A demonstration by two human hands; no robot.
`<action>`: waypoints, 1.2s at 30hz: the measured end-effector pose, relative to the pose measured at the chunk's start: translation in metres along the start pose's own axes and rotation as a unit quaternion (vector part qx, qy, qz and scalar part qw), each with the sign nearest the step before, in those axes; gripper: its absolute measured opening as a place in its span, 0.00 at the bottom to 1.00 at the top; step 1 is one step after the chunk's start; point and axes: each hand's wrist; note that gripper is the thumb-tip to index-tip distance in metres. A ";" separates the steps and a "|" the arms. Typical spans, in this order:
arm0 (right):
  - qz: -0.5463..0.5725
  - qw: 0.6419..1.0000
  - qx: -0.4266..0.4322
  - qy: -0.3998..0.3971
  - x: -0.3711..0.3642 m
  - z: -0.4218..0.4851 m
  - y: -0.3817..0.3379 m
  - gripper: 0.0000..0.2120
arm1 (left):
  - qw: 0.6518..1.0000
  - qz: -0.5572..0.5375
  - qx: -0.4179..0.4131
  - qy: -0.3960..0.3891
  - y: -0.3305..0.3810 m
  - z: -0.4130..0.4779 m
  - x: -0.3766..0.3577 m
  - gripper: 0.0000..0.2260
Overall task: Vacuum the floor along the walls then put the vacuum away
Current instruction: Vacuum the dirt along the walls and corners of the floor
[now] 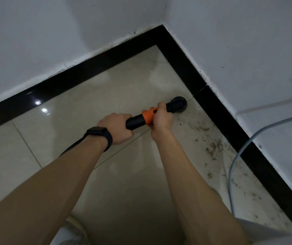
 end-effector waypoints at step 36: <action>-0.014 0.999 -0.017 -0.028 -0.020 -0.029 0.055 0.11 | 1.000 -0.002 0.016 0.003 -0.064 -0.020 0.006 0.05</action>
Point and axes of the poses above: each hand's wrist, its own z-axis towards the middle knuckle, its own x-axis out of the back of the hand, y = z × x, and after that the axes turned 12 degrees about x, right-handed
